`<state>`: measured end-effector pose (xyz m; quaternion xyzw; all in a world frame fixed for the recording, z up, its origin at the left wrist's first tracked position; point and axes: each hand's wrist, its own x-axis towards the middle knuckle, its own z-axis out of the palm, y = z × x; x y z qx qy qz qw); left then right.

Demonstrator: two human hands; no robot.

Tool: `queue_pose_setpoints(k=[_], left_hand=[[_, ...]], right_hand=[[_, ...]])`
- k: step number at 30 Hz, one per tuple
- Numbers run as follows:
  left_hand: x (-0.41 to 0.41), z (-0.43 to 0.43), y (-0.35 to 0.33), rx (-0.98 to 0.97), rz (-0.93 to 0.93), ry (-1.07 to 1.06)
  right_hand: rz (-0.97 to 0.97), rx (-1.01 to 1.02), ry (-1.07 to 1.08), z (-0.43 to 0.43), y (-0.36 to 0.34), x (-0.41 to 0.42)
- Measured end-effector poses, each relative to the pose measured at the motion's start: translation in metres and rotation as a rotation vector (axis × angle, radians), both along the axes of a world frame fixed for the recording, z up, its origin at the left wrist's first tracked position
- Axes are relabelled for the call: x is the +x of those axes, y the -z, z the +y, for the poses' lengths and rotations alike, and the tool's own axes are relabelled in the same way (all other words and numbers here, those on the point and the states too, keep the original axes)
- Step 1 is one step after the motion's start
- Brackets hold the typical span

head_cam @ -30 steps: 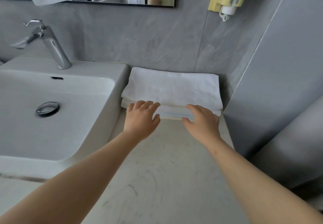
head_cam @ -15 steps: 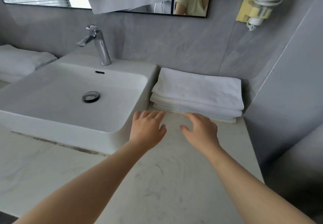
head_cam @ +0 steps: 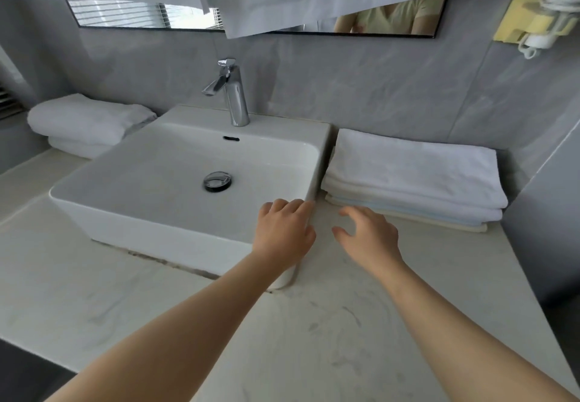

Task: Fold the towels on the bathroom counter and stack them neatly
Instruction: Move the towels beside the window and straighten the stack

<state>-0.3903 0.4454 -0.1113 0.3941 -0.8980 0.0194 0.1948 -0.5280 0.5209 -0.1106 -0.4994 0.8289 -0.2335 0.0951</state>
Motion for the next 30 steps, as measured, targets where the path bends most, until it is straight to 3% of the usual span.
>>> queue_pose_setpoints(k=[10,14,18,25,30], left_hand=[[-0.042,-0.015,-0.005,0.073,0.064,0.177],[-0.084,-0.017,0.0,0.331,0.105,0.165],[-0.129,-0.023,0.004,0.723,0.234,-0.009],[-0.178,-0.046,0.016,1.476,0.891,-0.344],[-0.19,-0.058,0.016,1.669,1.077,-0.419]], right_hand=[[0.013,0.047,0.066,0.003,0.001,-0.04],[0.022,0.049,0.087,0.002,-0.001,-0.072],[0.011,0.099,0.124,0.005,0.008,-0.116],[-0.275,-0.08,0.297,0.0,0.034,-0.156],[-0.51,-0.288,0.501,-0.003,0.041,-0.173]])
